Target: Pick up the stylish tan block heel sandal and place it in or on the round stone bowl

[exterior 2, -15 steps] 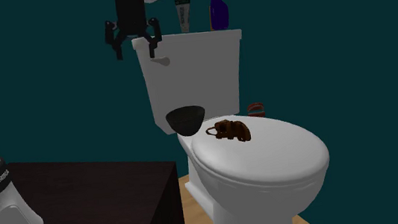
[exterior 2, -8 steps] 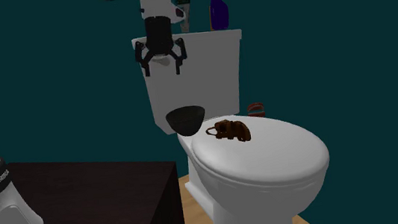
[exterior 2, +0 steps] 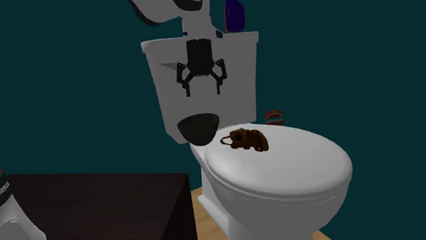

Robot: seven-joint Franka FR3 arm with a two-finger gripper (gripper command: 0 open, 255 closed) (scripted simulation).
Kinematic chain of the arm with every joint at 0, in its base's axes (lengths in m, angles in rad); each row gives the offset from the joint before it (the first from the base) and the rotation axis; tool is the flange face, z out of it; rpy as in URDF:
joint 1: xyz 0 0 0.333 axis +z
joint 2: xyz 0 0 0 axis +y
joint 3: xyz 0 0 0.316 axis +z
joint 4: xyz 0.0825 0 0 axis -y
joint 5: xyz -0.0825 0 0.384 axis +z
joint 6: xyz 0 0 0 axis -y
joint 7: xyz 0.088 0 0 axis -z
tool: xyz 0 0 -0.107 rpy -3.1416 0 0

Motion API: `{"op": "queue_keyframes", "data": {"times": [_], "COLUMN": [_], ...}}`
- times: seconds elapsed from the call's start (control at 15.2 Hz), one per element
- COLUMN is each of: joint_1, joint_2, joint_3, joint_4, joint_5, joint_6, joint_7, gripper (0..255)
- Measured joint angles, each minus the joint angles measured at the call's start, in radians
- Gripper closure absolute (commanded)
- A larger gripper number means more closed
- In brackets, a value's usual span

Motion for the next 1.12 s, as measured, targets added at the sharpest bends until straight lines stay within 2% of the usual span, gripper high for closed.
{"op": "queue_keyframes", "data": {"times": [0.33, 0.92, 1.12], "joint_1": [-0.055, -0.17, -0.186], "joint_2": [0.195, 0.56, 0.613], "joint_3": [0.006, 0.03, 0.035], "joint_4": [0.159, 0.577, 0.619], "joint_5": [0.038, 0.078, 0.082], "joint_6": [0.028, -0.031, -0.022], "joint_7": [-0.065, -0.138, -0.146], "gripper": [0, 0, 0]}}
